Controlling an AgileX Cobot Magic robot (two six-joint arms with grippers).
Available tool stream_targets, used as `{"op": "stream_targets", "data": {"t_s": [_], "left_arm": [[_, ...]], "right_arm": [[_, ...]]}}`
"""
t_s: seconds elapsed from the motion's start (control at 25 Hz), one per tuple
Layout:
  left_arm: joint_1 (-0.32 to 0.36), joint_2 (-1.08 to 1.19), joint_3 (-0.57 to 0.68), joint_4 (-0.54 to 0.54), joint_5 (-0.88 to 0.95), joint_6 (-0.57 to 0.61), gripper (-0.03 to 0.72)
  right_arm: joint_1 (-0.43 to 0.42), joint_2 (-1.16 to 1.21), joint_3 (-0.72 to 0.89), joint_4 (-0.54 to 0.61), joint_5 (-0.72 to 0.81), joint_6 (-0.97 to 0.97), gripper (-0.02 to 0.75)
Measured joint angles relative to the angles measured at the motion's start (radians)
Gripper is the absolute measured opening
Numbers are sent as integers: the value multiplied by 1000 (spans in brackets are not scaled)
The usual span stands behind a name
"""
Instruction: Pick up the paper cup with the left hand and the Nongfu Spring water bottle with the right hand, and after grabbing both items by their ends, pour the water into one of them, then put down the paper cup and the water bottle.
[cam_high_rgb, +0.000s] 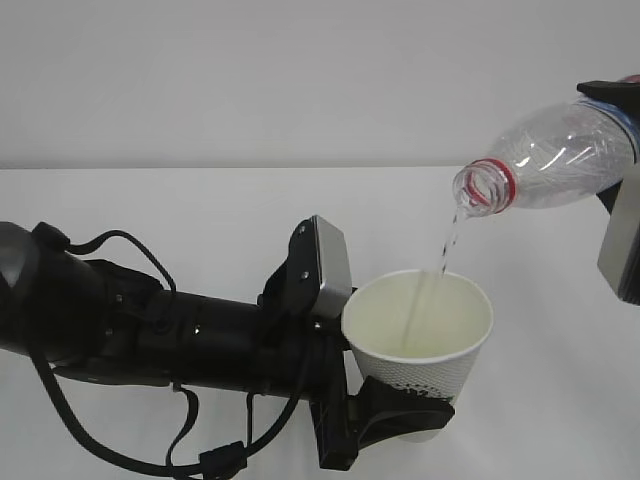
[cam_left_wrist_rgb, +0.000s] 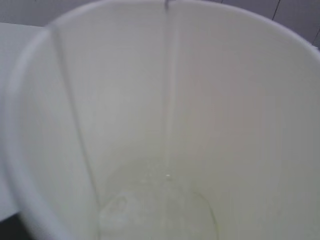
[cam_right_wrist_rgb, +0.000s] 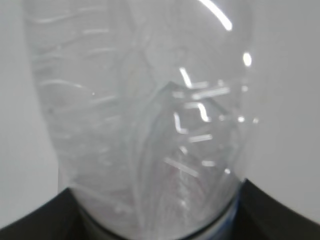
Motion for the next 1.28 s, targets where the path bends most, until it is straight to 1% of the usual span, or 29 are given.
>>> {"op": "stream_targets", "data": {"t_s": [1.28], "left_arm": [[0,0,0,0,4,0,545]], "right_arm": [[0,0,0,0,0,-18,426]]}}
